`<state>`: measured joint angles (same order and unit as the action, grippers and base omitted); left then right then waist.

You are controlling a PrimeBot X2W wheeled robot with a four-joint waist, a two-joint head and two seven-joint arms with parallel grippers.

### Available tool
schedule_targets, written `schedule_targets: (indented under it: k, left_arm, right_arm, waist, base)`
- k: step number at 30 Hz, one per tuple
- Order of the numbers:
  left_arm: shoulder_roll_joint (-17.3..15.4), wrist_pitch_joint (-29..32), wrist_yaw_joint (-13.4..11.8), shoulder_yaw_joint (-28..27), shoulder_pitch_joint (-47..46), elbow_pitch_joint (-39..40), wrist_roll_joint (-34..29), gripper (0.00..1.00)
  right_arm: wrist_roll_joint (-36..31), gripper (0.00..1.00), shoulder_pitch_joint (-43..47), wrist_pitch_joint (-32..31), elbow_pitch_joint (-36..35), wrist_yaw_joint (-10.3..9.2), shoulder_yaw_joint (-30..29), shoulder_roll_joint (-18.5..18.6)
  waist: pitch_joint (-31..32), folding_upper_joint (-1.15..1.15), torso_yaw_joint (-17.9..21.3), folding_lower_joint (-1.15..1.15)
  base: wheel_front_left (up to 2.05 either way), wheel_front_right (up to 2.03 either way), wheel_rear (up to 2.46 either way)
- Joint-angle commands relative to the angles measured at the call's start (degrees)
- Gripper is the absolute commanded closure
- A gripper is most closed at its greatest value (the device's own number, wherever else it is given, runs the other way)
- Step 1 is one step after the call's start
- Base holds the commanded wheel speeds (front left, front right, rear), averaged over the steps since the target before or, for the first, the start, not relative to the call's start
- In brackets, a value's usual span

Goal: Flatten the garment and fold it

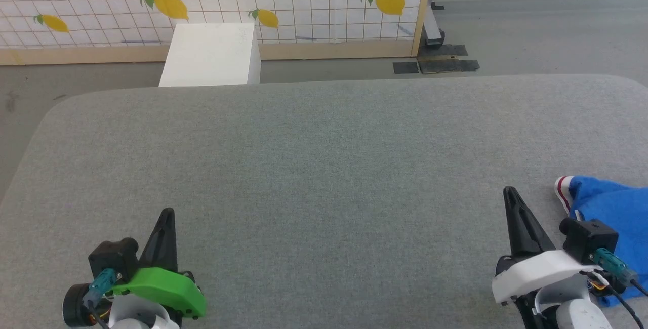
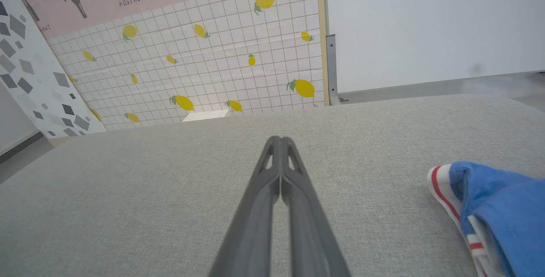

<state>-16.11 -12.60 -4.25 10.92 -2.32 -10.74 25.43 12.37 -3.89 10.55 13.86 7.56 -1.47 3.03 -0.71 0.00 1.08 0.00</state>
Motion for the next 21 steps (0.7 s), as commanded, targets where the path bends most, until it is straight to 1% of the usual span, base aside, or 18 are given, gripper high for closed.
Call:
schedule_targets:
  k: [1, 21]
  left_arm:
    - [0.5, 0.4, 0.3, -0.4, 0.3, 0.3, -1.5, 1.00]
    - [2.9, 2.7, 1.1, -2.4, 0.7, 2.3, -6.0, 1.00]
  right_arm:
    - [-0.8, 1.00, 0.6, -0.3, -0.6, -0.01, 0.1, 0.0]
    - [-2.9, 1.00, 1.2, -2.2, -3.1, -0.02, 0.4, 0.0]
  waist:
    - [0.0, 0.00, 0.0, 0.00]
    - [0.1, 0.00, -0.2, 0.00]
  base:
    - [0.00, 0.00, 0.00]
    - [0.00, 0.00, 0.00]
